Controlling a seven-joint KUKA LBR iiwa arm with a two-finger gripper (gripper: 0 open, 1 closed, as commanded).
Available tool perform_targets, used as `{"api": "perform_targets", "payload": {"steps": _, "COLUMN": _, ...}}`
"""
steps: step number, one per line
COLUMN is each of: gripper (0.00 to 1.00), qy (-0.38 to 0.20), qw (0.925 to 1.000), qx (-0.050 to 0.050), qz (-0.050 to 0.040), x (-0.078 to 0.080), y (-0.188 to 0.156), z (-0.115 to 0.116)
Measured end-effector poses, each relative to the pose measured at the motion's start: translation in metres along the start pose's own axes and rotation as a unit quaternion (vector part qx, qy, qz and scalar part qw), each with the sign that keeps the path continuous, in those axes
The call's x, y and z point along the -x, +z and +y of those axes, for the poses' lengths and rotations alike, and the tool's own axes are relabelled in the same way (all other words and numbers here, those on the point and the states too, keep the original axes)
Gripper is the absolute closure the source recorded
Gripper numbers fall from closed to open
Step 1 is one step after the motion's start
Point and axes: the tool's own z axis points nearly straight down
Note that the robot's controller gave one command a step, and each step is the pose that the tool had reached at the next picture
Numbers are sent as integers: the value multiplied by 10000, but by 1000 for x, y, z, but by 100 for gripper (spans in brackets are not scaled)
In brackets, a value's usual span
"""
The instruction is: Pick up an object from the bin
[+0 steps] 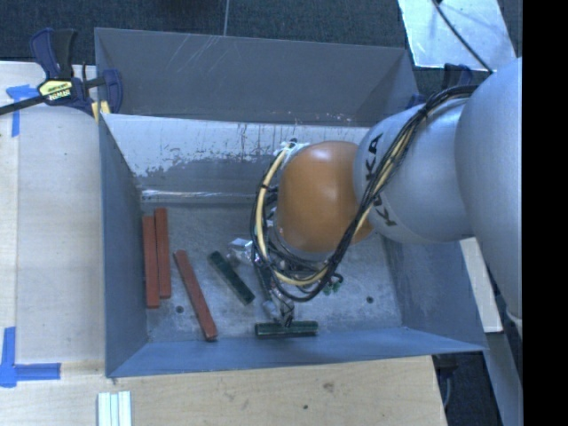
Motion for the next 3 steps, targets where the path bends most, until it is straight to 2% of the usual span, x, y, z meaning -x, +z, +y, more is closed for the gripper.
{"api": "perform_targets", "payload": {"steps": 1, "gripper": 0, "qy": 308, "qw": 9995, "qx": 2, "qz": 3, "x": 10, "y": 0, "z": 35}}
{"api": "perform_targets", "payload": {"steps": 2, "gripper": 100, "qy": 323, "qw": 9995, "qx": 3, "qz": -6, "x": 10, "y": -1, "z": 34}}
{"api": "perform_targets", "payload": {"steps": 3, "gripper": 100, "qy": 19, "qw": 10000, "qx": -12, "qz": -50, "x": 44, "y": -176, "z": 51}}
